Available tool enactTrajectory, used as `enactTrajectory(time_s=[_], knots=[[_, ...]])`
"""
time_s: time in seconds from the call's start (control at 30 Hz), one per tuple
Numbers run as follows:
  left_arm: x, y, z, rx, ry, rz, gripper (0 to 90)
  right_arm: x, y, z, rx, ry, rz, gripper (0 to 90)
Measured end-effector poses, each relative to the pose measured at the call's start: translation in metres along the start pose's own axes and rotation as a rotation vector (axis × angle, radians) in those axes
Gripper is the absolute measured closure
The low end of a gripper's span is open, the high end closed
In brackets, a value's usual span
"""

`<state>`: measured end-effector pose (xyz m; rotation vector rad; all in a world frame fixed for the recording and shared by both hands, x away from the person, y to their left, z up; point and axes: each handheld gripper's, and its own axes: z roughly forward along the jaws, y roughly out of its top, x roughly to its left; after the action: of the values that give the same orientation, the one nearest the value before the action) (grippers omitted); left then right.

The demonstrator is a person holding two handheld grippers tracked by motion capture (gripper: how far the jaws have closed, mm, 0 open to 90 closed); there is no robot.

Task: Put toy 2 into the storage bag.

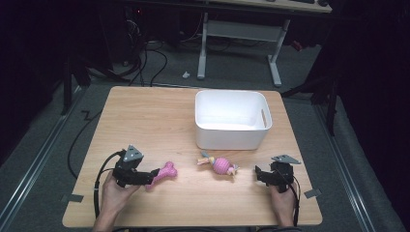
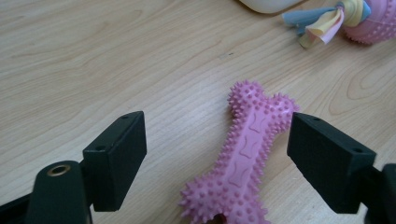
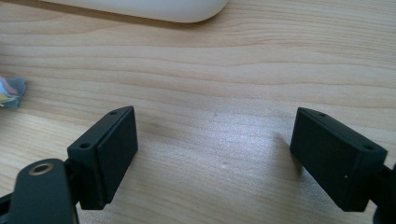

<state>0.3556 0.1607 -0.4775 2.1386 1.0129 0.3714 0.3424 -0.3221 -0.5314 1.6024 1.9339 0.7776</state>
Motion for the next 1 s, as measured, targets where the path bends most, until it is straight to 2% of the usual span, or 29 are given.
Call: enactTrajectory(time_s=[0.2,0.37,0.57,1.0], knots=[[-0.004,0.0,0.007,0.017,-0.021,0.014,24.6,0.0,0.0,0.0,0.0,0.0,0.0,15.0],[-0.01,-0.001,0.014,0.052,-0.029,0.051,27.7,0.0,0.0,0.0,0.0,0.0,0.0,15.0],[-0.012,-0.002,0.023,0.095,-0.033,0.076,30.9,0.0,0.0,0.0,0.0,0.0,0.0,15.0],[-0.015,-0.005,0.037,0.136,-0.043,0.112,38.3,0.0,0.0,0.0,0.001,0.001,0.0,15.0]])
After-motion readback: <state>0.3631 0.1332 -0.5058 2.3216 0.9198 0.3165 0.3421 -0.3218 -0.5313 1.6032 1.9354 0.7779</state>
